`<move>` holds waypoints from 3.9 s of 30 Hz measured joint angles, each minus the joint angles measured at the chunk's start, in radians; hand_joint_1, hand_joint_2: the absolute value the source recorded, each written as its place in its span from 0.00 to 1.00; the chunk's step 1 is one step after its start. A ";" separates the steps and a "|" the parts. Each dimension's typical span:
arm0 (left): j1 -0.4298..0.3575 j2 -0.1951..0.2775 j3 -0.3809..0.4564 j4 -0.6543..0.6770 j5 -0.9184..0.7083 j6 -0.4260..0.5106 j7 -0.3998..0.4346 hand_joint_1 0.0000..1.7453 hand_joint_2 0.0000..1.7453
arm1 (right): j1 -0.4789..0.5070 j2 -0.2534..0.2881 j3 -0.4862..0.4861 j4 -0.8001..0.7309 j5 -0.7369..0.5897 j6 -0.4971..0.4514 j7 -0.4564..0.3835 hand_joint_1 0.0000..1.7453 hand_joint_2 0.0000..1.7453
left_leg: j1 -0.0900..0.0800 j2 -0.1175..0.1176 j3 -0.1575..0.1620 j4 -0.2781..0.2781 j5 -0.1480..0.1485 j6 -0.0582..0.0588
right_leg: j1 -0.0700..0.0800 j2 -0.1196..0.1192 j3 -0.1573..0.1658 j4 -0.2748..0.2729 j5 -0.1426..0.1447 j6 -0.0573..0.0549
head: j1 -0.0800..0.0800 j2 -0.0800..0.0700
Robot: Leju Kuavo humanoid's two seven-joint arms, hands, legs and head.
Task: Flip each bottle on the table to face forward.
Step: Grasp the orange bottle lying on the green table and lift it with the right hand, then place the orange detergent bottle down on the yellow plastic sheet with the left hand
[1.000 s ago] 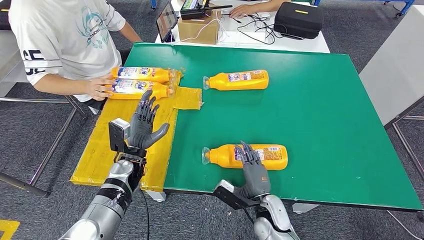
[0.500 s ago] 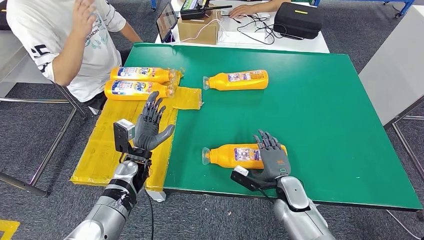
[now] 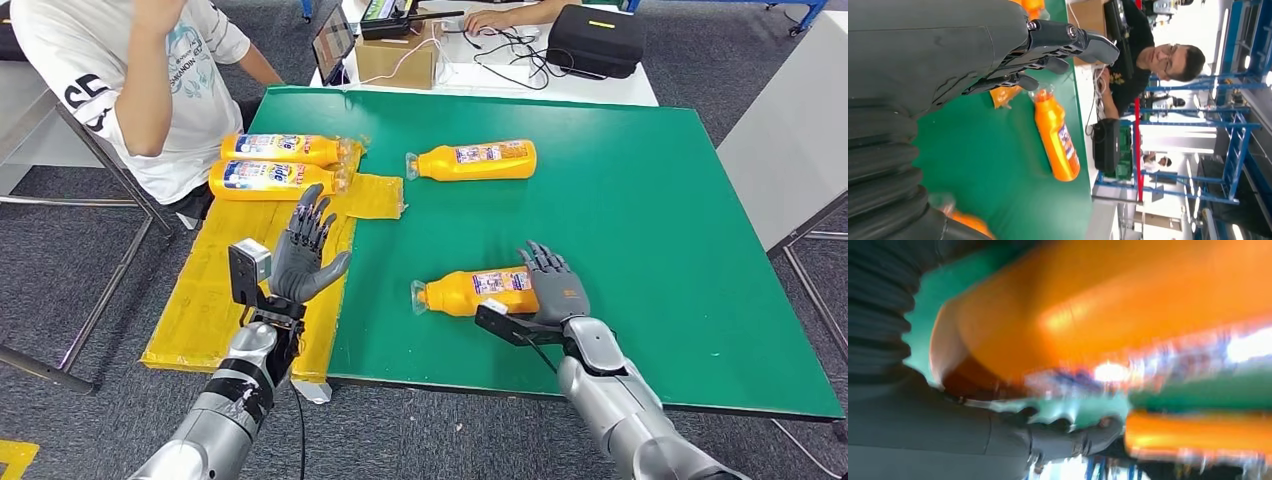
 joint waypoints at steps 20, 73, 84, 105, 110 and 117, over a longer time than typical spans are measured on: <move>-0.030 -0.001 -0.009 0.048 -0.003 -0.066 0.000 0.00 1.00 | -0.141 -0.019 -0.024 0.135 -0.083 0.369 -0.103 1.00 1.00 | 0.000 0.001 0.012 0.000 0.000 0.000 | 0.000 0.001 0.011 -0.001 0.000 0.000 | 0.000 0.000; -0.234 -0.011 -0.145 0.348 0.075 -0.220 0.213 0.00 1.00 | -0.026 0.277 -0.139 -0.007 -0.746 -0.067 -0.481 1.00 1.00 | 0.000 0.000 0.001 0.000 0.000 0.000 | 0.000 0.001 0.002 0.000 0.000 0.000 | 0.000 0.000; -0.235 -0.025 -0.193 0.325 0.111 -0.227 0.209 0.00 1.00 | -0.031 0.311 -0.112 0.041 -0.740 -0.042 -0.479 1.00 1.00 | 0.000 0.001 0.000 0.000 0.000 0.000 | 0.000 0.001 0.001 0.000 0.000 0.000 | 0.000 0.000; -0.235 -0.042 -0.218 0.313 0.118 0.000 0.154 0.00 1.00 | -0.032 0.401 0.017 0.089 -0.774 -0.005 -0.422 1.00 1.00 | 0.000 0.001 -0.002 0.000 0.000 0.000 | 0.000 0.001 -0.002 0.000 0.000 0.000 | 0.000 0.000; -0.235 -0.043 -0.221 0.313 0.112 0.015 0.152 0.00 1.00 | -0.031 0.401 0.033 0.089 -0.791 -0.003 -0.417 1.00 1.00 | 0.000 0.001 -0.002 0.000 0.000 0.000 | 0.000 0.001 -0.002 0.000 0.000 0.000 | 0.000 0.000; -0.235 -0.045 -0.223 0.314 0.109 0.053 0.152 1.00 1.00 | -0.028 0.400 0.108 0.089 -0.879 -0.006 -0.404 1.00 1.00 | 0.000 0.001 -0.002 0.000 0.000 0.000 | 0.000 0.001 -0.002 0.000 0.000 0.000 | 0.000 0.000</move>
